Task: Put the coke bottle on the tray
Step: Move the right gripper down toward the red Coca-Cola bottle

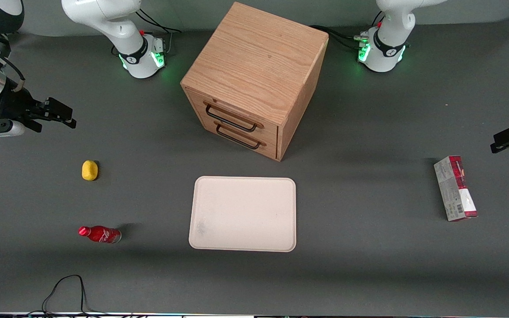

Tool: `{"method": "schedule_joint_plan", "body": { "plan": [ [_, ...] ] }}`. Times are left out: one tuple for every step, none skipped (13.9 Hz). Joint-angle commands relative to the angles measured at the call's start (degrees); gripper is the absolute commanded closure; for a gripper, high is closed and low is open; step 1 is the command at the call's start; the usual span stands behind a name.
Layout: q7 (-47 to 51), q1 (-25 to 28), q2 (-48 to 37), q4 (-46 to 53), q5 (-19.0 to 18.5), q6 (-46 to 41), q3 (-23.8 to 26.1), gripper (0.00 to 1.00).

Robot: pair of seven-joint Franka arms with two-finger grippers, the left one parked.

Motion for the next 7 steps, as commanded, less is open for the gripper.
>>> {"method": "schedule_joint_plan", "body": {
  "plan": [
    [1.63,0.4,-0.32,-0.17,-1.62,0.66,-0.12,0.0],
    [1.54,0.22,-0.32,-0.08,-1.63,0.66,-0.12,0.0],
    [1.63,0.22,-0.23,-0.08,-1.63,0.75,-0.12,0.0],
    [1.54,0.05,-0.14,-0.08,-1.63,1.36,-0.12,0.0],
    [1.63,-0.13,0.3,0.0,-1.11,2.41,-0.12,0.0],
    [1.72,-0.22,0.56,0.7,-1.1,2.77,-0.12,0.0],
    [1.02,-1.44,2.39,2.53,-1.1,2.77,-0.12,0.0]
  ]
}}
